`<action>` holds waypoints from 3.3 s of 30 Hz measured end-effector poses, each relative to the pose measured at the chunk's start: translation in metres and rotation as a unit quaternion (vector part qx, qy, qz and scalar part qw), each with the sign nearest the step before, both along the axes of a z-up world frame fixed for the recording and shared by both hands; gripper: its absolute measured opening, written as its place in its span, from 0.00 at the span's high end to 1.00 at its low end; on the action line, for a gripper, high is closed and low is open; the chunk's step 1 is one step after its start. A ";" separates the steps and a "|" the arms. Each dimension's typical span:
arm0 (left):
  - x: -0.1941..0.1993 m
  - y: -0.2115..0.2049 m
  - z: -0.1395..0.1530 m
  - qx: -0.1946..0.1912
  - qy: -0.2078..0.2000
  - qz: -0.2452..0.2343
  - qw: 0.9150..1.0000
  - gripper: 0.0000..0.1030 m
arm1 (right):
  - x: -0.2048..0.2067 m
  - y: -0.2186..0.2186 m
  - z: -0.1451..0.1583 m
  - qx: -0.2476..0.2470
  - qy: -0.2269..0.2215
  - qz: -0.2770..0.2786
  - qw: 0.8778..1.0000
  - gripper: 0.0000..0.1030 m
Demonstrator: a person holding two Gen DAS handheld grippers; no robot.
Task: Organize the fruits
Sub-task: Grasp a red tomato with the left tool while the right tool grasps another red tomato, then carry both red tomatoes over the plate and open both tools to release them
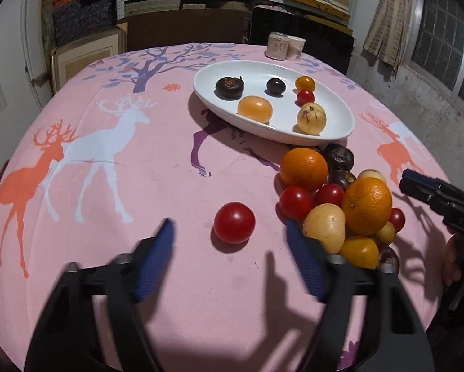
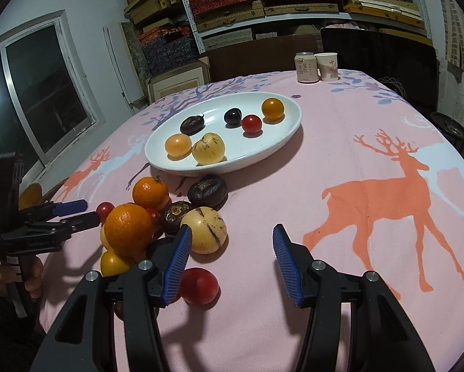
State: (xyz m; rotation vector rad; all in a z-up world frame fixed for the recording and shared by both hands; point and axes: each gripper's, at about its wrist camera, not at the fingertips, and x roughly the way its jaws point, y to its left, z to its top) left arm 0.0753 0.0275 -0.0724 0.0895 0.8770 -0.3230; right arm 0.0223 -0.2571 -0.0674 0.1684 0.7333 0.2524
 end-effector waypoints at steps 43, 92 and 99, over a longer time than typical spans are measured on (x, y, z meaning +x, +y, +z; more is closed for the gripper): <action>0.013 -0.002 -0.002 -0.047 -0.005 0.009 0.999 0.72 | -0.012 0.037 -0.019 -0.081 0.043 0.085 0.992 0.63; 0.150 -0.102 0.053 -0.015 -0.021 -0.049 0.998 0.72 | 0.113 -0.017 0.051 -0.016 -0.017 0.029 0.999 0.70; 0.206 -0.124 0.012 0.000 0.031 -0.048 0.998 0.71 | 0.159 -0.008 0.014 -0.026 0.017 0.031 0.999 0.70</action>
